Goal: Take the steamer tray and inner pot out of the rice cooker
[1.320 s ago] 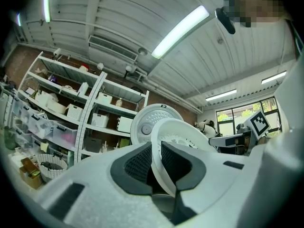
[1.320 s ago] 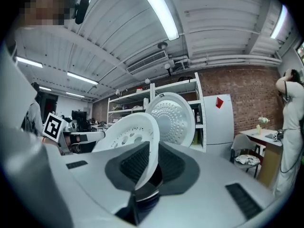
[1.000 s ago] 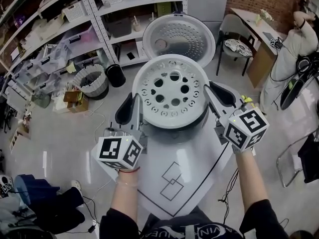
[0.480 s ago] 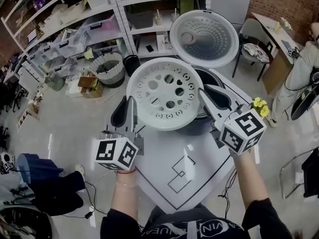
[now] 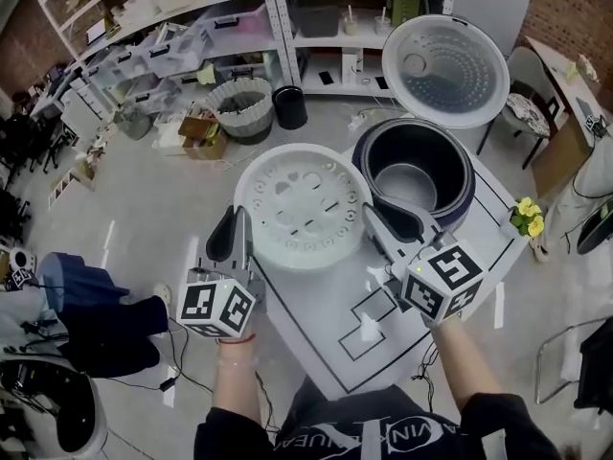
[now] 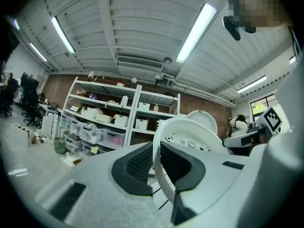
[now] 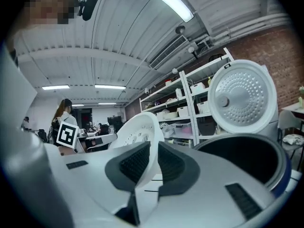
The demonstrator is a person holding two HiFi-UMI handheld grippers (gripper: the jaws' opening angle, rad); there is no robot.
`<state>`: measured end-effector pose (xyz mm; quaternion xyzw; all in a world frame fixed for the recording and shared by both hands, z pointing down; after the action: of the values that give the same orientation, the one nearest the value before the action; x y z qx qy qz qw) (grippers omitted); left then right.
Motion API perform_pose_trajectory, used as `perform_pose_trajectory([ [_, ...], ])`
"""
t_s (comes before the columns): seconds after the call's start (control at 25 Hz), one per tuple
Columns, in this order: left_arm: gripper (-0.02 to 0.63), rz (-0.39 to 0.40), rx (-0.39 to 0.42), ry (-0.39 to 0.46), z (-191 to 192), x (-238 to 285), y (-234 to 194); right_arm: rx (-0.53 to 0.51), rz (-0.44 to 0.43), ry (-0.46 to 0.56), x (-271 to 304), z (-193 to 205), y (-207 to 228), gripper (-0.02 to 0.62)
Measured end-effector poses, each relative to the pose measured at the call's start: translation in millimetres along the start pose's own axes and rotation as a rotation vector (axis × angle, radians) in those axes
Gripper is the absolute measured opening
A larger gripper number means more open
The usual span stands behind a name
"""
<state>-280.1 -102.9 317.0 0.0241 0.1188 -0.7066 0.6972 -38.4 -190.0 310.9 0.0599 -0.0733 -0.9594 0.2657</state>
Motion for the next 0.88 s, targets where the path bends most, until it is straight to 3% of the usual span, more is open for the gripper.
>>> perform_pose_trajectory([
  [0.4, 0.048, -0.150, -0.056, -0.141, 62, -59, -55, 0.129, -0.063, -0.116, 31, 84, -32, 0.049],
  [0.88, 0.048, -0.214, -0.118, -0.324, 140, -73, -101, 0.239, 0.006, -0.286, 65, 180, -27, 0.048],
])
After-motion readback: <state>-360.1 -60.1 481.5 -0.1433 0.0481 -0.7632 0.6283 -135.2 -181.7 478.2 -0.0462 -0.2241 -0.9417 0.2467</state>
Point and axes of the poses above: the fingertips, and each gripper's own axes: x forward along the fingers, y to its right, z out of its underside, the point moved 5 cm from there along -x, backward along the fingers, and after that the axes turned 10 degrees about y, right-handed, at the moved point
